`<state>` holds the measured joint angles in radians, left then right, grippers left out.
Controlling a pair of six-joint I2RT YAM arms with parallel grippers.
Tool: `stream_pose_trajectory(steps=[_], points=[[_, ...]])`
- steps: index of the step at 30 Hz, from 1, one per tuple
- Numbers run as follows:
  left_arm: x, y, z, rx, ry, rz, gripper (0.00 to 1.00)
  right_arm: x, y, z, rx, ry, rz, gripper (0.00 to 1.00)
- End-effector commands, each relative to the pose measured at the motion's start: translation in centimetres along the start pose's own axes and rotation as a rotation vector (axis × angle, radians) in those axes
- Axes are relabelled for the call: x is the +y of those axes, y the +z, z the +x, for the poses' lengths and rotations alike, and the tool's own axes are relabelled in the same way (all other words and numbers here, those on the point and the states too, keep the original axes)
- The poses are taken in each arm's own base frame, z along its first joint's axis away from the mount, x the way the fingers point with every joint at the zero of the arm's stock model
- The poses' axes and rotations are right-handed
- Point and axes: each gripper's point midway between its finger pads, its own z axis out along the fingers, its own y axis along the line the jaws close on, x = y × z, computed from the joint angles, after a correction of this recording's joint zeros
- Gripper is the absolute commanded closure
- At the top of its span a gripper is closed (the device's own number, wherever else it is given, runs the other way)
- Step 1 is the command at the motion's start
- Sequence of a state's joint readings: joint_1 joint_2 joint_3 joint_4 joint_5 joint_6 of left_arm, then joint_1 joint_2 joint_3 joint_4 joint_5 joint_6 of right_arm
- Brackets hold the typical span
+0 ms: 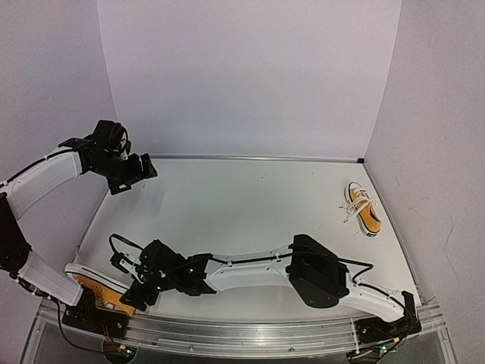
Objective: Tie the shoes
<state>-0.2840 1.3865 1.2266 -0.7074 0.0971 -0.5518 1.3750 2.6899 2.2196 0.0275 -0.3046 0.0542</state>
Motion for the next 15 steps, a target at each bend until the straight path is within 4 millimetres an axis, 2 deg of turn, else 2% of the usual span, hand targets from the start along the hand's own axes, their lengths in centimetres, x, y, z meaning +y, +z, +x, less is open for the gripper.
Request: stream_pose_trajectory(steps=[1,4,8,10,11,13,15], points=[[-0.7,-1.6,-0.9,-0.044,-0.002,0.035,0.00,-0.8,0.7,0.8,0.025,-0.008,0.035,0.30],[-0.6,-1.5,-0.8,-0.044,-0.004,0.034,0.00,-0.9,0.3,1.0,0.039,-0.007,0.045,0.53],[-0.6,-1.2,-0.7,-0.041,-0.002,0.039,0.00,-1.8,-1.5,0.1,0.040,0.046,0.024,0.75],[-0.7,-1.2,-0.7,-0.044,0.005,0.045,0.00,-3.6,-3.1,-0.3,0.027,0.162,0.010,0.92],[-0.8,-1.1,-0.7,-0.044,0.009,0.051,0.00,-4.8,-4.2,-0.7,0.012,0.215,0.005,0.97],[-0.9,-1.1,-0.8,-0.048,0.019,0.055,0.00,-6.9,-6.6,-1.3,-0.028,0.308,0.000,1.00],[-1.1,-1.1,-0.9,-0.048,0.030,0.057,0.00,-8.6,-9.8,-3.4,-0.116,0.361,-0.004,1.00]])
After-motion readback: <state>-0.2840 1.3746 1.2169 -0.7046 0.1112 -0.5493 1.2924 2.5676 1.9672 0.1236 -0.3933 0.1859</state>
